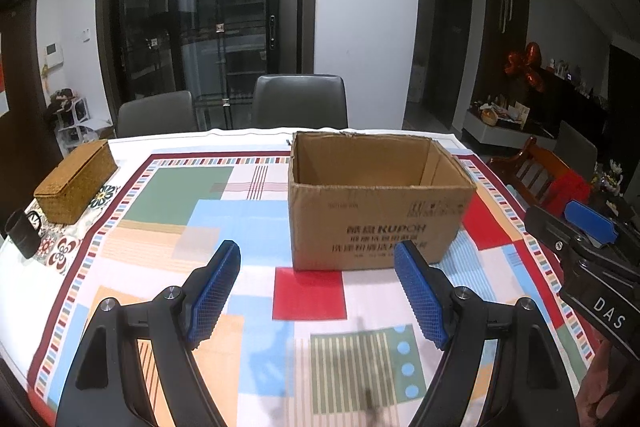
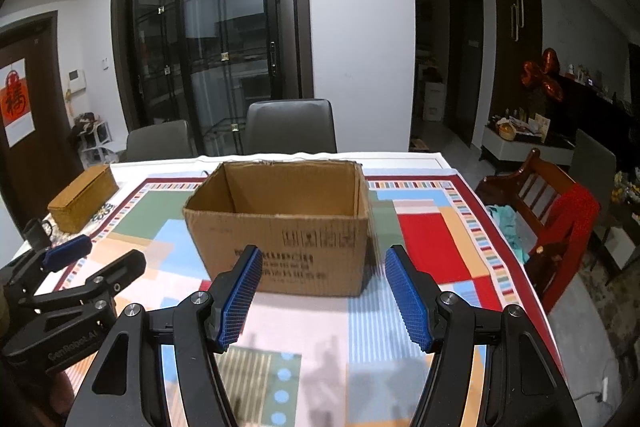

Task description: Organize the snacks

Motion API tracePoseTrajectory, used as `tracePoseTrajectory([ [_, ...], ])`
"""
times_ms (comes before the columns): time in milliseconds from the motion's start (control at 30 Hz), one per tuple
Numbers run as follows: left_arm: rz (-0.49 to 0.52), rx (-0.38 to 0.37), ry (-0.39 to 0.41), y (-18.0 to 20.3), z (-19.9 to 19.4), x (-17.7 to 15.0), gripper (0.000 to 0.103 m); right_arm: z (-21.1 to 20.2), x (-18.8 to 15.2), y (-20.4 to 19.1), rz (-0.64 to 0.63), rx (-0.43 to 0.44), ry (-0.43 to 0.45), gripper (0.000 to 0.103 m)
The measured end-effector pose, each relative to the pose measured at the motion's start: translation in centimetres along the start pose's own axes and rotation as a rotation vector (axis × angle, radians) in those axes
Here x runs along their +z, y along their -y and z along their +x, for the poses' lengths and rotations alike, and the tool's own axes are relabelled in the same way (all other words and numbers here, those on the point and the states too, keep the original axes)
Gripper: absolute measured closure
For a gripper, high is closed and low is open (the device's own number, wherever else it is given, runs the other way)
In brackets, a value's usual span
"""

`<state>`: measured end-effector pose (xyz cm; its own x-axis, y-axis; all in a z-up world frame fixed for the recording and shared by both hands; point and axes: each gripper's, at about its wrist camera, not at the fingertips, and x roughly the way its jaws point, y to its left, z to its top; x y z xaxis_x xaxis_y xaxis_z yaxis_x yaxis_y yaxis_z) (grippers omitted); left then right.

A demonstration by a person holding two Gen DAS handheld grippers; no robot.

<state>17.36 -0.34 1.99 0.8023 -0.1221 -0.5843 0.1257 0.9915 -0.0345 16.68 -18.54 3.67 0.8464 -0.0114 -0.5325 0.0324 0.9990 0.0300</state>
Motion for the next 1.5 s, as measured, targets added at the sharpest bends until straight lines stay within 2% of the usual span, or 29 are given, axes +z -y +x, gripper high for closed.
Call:
tracePoseTrajectory([
  [267,-0.004,-0.01,-0.01,0.5,-2.6,-3.1,0.024,-3.0,-2.5,0.2,0.005,0.001,-0.007,0.038],
  [367,0.004,-0.007,-0.012,1.0,-3.5,-4.1,0.019,-3.9,-3.5,0.5,0.01,0.002,-0.011,0.038],
  [433,0.009,0.0,-0.011,1.2,-4.1,-4.9,0.018,-4.5,-4.1,0.8,0.02,0.0,-0.013,0.027],
  [467,0.01,0.002,-0.013,1.2,-4.3,-5.3,0.016,-4.8,-4.4,0.8,0.023,-0.003,-0.009,0.025],
  [633,-0.002,0.006,-0.036,1.3,-5.5,-6.9,0.012,-6.1,-6.0,1.2,0.033,-0.007,-0.015,0.025],
  [767,-0.017,0.03,-0.034,1.2,-6.8,-8.3,0.003,-7.1,-7.1,1.3,0.037,-0.008,-0.017,0.021],
  [1233,-0.059,0.076,-0.068,0.5,-10.1,-13.3,0.002,-10.9,-11.7,0.0,0.012,-0.017,-0.028,0.019],
  [1500,-0.089,0.088,-0.061,0.0,-11.9,-15.3,0.002,-12.3,-13.1,0.1,0.012,-0.03,-0.023,0.019],
])
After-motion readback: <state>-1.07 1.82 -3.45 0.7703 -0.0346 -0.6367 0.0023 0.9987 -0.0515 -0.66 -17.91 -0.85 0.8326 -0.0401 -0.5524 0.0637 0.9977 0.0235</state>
